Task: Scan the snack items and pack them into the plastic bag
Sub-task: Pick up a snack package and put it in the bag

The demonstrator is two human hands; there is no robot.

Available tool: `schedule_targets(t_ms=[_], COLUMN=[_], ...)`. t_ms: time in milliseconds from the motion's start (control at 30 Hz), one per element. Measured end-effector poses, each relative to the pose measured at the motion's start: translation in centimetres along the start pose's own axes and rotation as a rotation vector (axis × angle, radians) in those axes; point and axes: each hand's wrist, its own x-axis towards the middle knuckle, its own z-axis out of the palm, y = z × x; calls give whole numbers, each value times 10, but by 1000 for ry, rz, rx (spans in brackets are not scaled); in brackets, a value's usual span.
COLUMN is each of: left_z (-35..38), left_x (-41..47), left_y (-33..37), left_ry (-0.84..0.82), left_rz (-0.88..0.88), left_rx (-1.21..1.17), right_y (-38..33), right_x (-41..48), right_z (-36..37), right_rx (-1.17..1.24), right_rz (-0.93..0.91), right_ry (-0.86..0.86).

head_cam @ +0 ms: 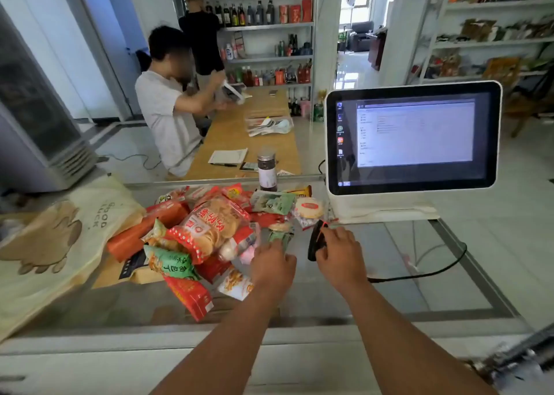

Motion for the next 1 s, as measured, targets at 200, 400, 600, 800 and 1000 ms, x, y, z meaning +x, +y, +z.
schedule_targets(t_ms=[200, 400, 600, 800, 1000], left_z=[6, 12, 13, 14, 8], left_x=[7, 7, 11, 14, 22], left_y=[-10, -13, -9, -8, -20], left_ry=[-71, -113, -137, -206, -409], left_rz=[-39, -5, -52, -97, -145], left_rx=[105, 204, 208, 73, -447], right_y=[14, 24, 25, 11, -24], right_x=[-4, -15, -19, -21, -13], right_z=[18, 31, 29, 32, 27], right_rx=[3, 8, -1, -36, 247], right_rz=[103, 135, 104, 29, 247], right_ry=[-78, -115, -69, 62, -115])
